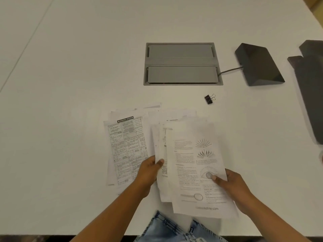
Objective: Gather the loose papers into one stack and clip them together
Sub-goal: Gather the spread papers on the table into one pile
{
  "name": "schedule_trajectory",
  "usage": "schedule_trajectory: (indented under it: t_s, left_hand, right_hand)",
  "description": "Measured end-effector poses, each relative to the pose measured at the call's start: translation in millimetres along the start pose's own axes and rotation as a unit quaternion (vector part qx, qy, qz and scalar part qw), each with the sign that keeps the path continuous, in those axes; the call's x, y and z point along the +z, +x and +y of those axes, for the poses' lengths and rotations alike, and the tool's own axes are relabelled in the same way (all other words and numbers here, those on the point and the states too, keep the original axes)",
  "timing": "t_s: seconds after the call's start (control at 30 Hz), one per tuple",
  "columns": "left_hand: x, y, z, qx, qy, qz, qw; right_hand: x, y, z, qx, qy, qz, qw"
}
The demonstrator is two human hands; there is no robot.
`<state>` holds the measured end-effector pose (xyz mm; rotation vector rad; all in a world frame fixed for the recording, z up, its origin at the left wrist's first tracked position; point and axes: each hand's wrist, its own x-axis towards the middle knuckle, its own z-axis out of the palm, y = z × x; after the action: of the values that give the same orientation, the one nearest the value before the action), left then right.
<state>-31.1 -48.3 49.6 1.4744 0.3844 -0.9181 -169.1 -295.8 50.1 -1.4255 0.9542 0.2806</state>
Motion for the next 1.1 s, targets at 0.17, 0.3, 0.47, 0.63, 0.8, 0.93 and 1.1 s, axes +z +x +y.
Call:
schedule_trajectory:
  t_s: [0.17, 0.3, 0.47, 0.63, 0.8, 0.93, 1.1]
  left_hand:
    - [-2.2, 3.5, -0.8, 0.019, -0.007, 0.039, 0.999]
    - [-5.3, 3.1, -7.4, 0.023, -0.008, 0.078, 0.997]
    - [-6.7, -2.2, -6.4, 0.02, -0.022, 0.068, 0.997]
    - [-2.7, -12.0, 1.9, 0.037, -0.035, 0.016, 0.999]
    - [1.2, -17.5, 9.7, 0.056, -0.056, 0.0, 0.997]
    - [-2.3, -18.3, 12.0, 0.08, -0.052, 0.035, 0.995]
    - [-11.1, -20.2, 14.0, 0.105, -0.042, 0.065, 0.991]
  right_hand:
    - [-1.3, 0.8, 8.9, 0.003, 0.006, 0.031, 0.999]
    - [-11.5, 4.2, 16.6, 0.007, 0.012, 0.07, 0.997]
    - [-25.6, 2.0, 5.5, -0.011, 0.056, 0.074, 0.996]
    - [-19.7, 0.4, -13.3, -0.043, 0.066, 0.047, 0.996]
    - [-9.1, 1.3, -22.8, -0.024, 0.085, 0.009, 0.996]
    - [-7.3, 0.4, -21.8, -0.05, 0.069, 0.015, 0.996]
    - [-14.1, -3.2, -26.9, -0.06, 0.089, 0.03, 0.994]
